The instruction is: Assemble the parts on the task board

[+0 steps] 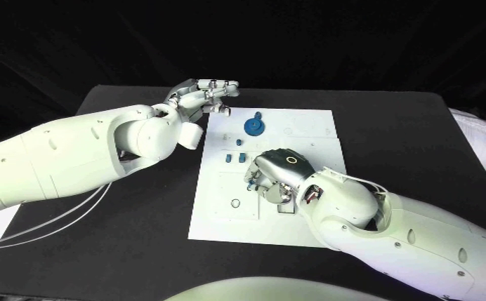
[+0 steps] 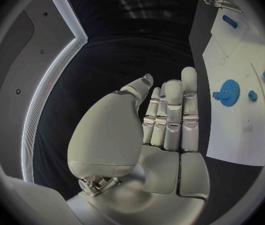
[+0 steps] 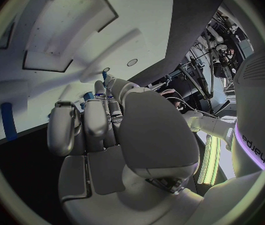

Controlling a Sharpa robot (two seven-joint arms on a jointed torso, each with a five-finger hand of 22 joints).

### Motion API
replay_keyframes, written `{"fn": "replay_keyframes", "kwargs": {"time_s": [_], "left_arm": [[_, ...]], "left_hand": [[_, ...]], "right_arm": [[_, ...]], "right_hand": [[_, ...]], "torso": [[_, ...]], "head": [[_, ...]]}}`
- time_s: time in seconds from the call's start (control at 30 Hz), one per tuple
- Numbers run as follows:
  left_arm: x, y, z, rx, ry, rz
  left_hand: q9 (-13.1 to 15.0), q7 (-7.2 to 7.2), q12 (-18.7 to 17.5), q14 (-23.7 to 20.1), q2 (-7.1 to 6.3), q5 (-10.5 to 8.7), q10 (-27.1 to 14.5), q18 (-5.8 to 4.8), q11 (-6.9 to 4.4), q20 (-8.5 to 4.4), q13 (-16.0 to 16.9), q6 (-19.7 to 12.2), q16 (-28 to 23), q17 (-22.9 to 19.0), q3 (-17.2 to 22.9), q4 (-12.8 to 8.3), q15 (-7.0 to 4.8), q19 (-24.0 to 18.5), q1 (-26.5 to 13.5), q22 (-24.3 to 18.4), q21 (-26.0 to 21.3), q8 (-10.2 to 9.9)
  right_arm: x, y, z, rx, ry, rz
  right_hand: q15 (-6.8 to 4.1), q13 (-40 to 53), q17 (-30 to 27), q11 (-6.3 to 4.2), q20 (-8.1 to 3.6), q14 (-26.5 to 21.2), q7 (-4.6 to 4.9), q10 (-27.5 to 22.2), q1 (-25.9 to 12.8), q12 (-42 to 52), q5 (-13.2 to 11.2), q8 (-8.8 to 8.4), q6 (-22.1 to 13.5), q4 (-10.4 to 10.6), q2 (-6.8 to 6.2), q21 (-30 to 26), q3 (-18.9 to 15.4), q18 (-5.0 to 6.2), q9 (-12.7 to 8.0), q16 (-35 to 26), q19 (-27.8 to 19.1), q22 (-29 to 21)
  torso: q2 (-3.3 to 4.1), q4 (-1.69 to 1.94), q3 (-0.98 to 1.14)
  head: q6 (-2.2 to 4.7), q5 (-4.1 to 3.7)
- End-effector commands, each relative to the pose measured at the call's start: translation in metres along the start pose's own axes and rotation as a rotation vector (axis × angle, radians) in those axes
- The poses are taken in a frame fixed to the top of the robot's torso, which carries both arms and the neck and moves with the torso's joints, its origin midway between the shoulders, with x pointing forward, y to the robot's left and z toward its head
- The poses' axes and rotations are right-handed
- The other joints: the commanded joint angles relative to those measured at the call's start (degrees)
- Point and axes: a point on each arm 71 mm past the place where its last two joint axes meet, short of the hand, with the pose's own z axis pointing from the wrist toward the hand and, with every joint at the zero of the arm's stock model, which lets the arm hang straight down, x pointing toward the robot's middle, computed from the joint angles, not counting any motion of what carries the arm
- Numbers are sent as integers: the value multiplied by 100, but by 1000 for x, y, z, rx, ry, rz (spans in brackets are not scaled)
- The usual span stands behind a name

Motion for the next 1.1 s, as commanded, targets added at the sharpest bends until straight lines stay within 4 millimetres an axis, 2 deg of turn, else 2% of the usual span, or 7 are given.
{"fn": "replay_keyframes", "kwargs": {"time_s": [0.03,0.5,1.1], "left_arm": [[3,0,0,5,23,-14],[2,0,0,-4,26,-14],[1,1,0,-12,29,-14]], "left_hand": [[-6,8,29,-32,20,-19,-41,106,-8,34,6,-47,-10,-6,-45,-4,-6,6,-45,-9,-32,34],[-7,7,32,-34,21,-19,-43,106,-8,35,7,-49,-10,-8,-49,-4,-5,6,-46,-10,-34,35],[-7,7,34,-34,24,-18,-47,107,-9,35,7,-51,-9,-10,-52,-5,-5,7,-42,-13,-37,36]], "right_arm": [[5,2,0,-17,26,-17],[7,1,0,-13,41,-22],[2,2,-4,4,-5,-47]], "right_hand": [[39,7,-4,-17,37,199,32,41,-58,-7,-14,-5,-5,-12,-12,16,1,-45,6,32,-6,-6],[39,7,1,-19,38,199,31,40,-59,-7,-12,-7,-6,-20,0,15,7,-44,7,39,-8,-8],[38,8,-1,-20,39,199,31,42,-59,-5,-3,-8,-5,-30,13,20,14,-45,9,40,-4,0]], "torso": [[2,-1,-3],[-2,-5,0],[-4,-4,2]], "head": [[-17,10],[-54,35],[-81,25]]}}
